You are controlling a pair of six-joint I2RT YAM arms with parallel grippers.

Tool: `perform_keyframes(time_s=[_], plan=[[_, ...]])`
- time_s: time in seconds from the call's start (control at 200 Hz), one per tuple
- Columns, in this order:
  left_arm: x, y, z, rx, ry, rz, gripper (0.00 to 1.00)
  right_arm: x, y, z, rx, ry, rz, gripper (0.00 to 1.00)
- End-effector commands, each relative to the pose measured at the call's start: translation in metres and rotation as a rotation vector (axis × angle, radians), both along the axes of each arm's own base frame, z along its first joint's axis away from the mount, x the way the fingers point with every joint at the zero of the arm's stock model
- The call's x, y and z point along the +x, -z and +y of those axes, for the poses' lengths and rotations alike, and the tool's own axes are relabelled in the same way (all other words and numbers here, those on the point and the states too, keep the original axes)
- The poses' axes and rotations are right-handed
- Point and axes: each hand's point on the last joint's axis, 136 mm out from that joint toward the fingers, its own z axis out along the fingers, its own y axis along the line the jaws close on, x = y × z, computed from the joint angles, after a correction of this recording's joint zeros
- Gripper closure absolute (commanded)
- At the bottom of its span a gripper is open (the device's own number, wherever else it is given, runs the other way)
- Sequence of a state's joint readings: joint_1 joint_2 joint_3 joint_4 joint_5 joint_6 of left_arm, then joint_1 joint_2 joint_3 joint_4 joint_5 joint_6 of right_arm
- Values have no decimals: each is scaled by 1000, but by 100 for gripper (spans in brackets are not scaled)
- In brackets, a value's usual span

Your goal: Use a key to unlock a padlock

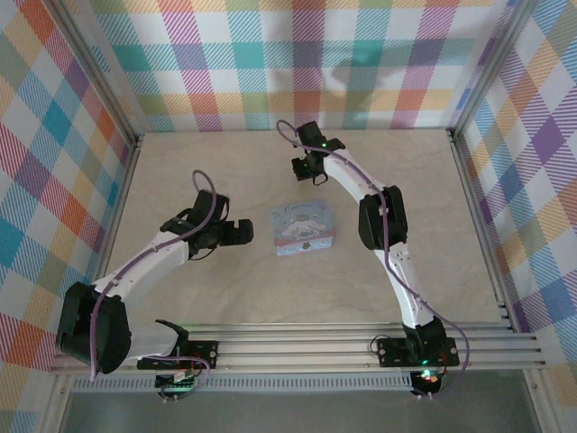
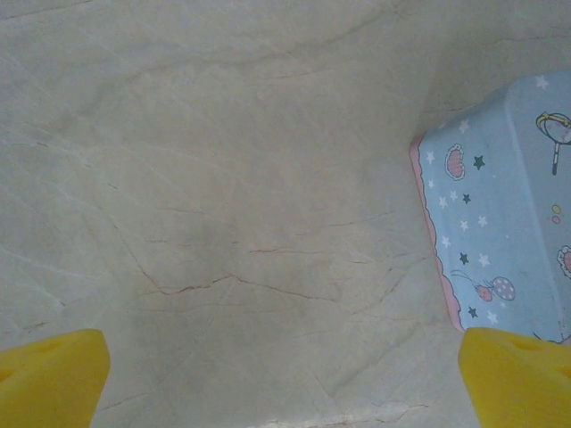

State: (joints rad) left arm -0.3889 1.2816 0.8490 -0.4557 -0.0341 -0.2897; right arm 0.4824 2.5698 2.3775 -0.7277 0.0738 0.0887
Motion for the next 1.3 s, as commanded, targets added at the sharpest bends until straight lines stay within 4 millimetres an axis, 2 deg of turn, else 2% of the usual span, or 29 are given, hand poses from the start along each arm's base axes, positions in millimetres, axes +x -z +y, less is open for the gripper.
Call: perform_keyframes(time_s=[0.0, 0.1, 0.245, 0.48, 0.625, 0.66, 0.685, 0.75, 0.825, 0.88, 0.9, 0.905, 0.975, 1.075, 1.235, 1.295], plan=[[11, -14, -3, -24, 6, -40, 0, 6, -27, 3, 34, 2, -43, 77], [11, -17, -5, -31, 18, -40, 0, 6, -40, 0, 29, 5, -60, 71], [11, -27, -8, -30, 44, -40, 0, 0, -68, -5, 34, 11, -84, 63], [9, -50, -8, -38, 57, -78, 0, -20, -112, -25, 6, 29, -139, 49], [11, -62, -4, -34, 49, -131, 0, -45, -135, -46, -7, 44, -198, 40], [12, -65, -3, -28, 48, -153, 0, -52, -146, -51, -2, 48, -228, 37], [14, -68, -1, -19, 43, -171, 0, -60, -146, -57, -9, 52, -233, 35], [21, -75, 7, 16, 24, -233, 0, -76, -153, -73, -19, 79, -270, 19], [28, -79, 15, 78, 22, -301, 0, -98, -158, -95, -31, 123, -309, 9], [34, -81, 16, 125, 56, -353, 0, -116, -155, -115, -45, 171, -337, 0], [36, -80, 20, 150, 53, -367, 0, -121, -158, -121, -45, 186, -357, 0], [36, -79, 21, 157, 53, -368, 0, -125, -152, -124, -53, 187, -349, 0], [44, -78, 30, 232, 37, -424, 0, -146, -141, -151, -87, 239, -375, 0], [51, -66, 37, 318, 52, -457, 0, -173, -112, -188, -187, 260, -409, 0], [67, -42, 46, 387, 58, -474, 0, -199, -70, -244, -157, 410, -402, 0], [71, -34, 50, 378, 48, -479, 0, -205, -61, -257, -118, 435, -408, 0]])
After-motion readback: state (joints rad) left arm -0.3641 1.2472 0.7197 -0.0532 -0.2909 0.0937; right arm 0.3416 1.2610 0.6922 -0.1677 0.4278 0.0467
